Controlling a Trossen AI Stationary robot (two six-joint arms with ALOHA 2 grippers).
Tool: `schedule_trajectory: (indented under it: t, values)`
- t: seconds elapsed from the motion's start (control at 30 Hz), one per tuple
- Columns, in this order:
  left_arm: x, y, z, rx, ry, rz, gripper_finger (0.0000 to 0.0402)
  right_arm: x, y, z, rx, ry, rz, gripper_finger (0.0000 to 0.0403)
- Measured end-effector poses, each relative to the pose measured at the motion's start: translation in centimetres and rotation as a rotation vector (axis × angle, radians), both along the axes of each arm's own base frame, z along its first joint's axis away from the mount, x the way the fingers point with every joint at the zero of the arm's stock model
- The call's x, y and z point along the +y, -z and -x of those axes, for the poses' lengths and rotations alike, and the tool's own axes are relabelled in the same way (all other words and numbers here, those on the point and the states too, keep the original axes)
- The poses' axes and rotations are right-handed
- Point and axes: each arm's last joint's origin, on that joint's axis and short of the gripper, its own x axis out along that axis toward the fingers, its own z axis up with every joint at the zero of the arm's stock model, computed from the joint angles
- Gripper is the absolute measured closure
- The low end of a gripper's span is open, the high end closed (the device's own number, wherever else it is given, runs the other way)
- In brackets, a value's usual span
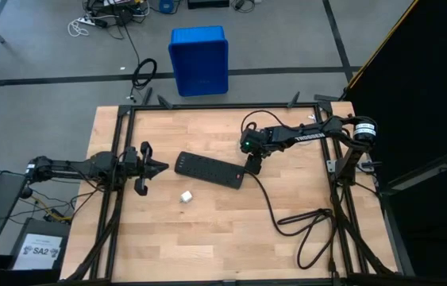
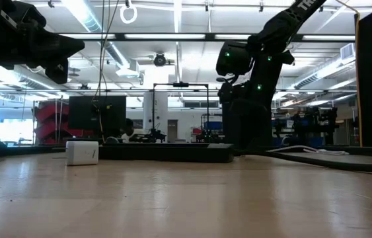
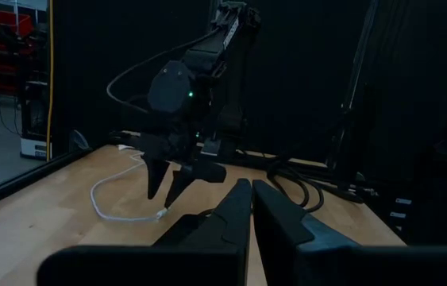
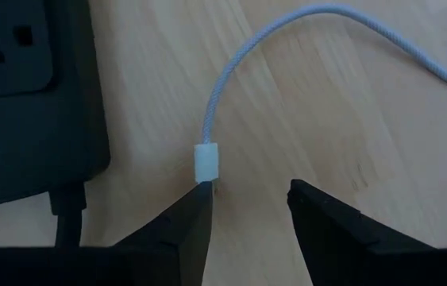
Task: Insert USB
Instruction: Insert the purple charger cable into the white charger adapter
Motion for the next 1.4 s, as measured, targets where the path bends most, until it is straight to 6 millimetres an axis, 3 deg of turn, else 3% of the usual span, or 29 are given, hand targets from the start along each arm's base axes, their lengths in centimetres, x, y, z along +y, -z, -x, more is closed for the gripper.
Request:
schedule_trajectory:
  t: [0.6, 0.93, 1.4]
  values:
    - [0.0, 0.0, 0.0, 0.0, 0.0, 0.0, 0.0401, 0.3, -0.5, -0.5, -0.051, -0.041, 0.01, 0.0254]
    - [0.0, 0.0, 0.0, -0.001, 0.0, 0.0, 0.0401, 0.9, 0.8, -1.1, -0.034, -0.055, 0.015, 0.0257]
    - [0.0, -0.1, 0.0, -0.009, 0.0, 0.001, 0.0401, 0.9, 0.7, -1.2, -0.044, -0.05, 0.018, 0.0309]
